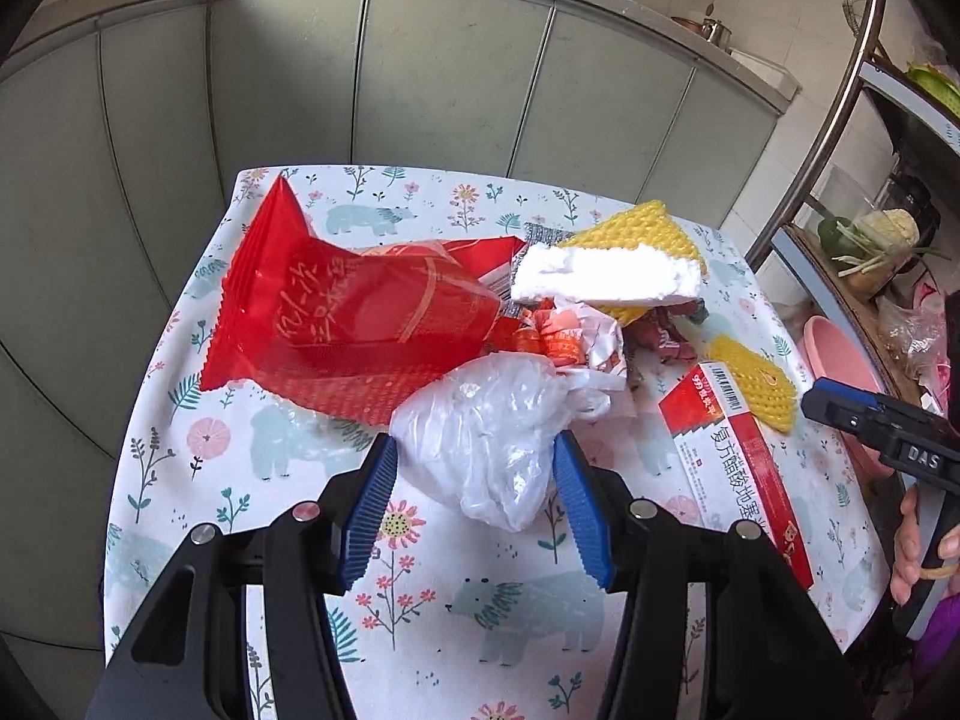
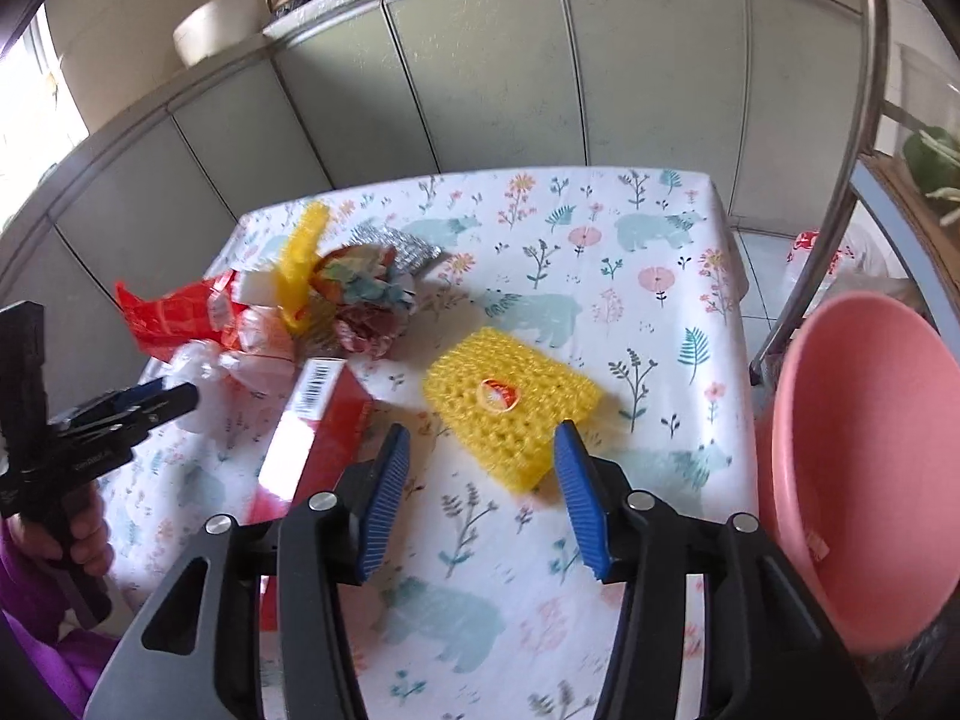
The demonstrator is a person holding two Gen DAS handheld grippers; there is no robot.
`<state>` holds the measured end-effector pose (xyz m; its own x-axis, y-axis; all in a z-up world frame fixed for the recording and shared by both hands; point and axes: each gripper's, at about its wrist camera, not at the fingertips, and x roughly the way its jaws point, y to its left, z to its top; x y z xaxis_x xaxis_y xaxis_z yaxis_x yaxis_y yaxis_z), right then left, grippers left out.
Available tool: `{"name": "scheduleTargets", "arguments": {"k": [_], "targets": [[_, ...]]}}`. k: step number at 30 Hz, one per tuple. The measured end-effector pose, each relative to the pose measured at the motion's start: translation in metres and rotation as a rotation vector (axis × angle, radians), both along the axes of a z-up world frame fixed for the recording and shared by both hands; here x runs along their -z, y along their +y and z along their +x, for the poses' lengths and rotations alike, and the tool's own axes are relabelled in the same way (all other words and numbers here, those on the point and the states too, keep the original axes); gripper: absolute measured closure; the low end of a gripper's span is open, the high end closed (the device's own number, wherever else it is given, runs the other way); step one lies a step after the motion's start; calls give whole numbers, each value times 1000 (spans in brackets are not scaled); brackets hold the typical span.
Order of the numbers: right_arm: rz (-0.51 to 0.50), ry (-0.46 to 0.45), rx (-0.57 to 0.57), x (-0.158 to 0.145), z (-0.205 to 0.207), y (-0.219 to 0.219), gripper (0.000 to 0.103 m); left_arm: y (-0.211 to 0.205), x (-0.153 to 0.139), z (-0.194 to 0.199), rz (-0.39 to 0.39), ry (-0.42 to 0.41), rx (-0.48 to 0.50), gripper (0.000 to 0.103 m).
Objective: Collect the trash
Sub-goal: 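Grasp the white plastic bag with the left tool while the right tool grasps the yellow foam net, then carry the bag and foam net over the pink basin and open both tools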
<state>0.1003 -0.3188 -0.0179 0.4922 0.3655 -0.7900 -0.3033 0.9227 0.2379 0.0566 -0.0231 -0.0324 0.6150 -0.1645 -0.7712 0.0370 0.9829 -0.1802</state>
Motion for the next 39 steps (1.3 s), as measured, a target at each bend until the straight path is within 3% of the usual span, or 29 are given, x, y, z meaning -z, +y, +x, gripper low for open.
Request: {"name": "scheduleTargets", "arguments": {"k": [4, 9, 15, 17, 19, 22, 33, 39], "targets": [[-43, -1, -27, 4, 13, 3, 52, 0, 0, -1, 6, -13, 3, 52], [-51, 6, -66, 9, 26, 10, 52, -2, 0, -3, 16, -33, 8, 71], [-116, 11, -59, 22, 21, 15, 52, 2, -3, -10, -2, -36, 8, 84], [-107, 6, -53, 21, 16, 14, 59, 2, -5, -14, -5, -36, 12, 86], [-92, 4, -45, 20, 11, 12, 75, 3, -8, -18, -10, -38, 14, 87], [-57, 13, -43, 16, 2, 7, 90, 5, -14, -26, -16, -54, 20, 87], [132, -78, 19, -27, -44, -19, 92, -1, -45, -52, -35, -132, 49, 89], [179, -143, 128, -48, -63, -56, 92, -32, -70, -51, -55, -196, 137, 89]]}}
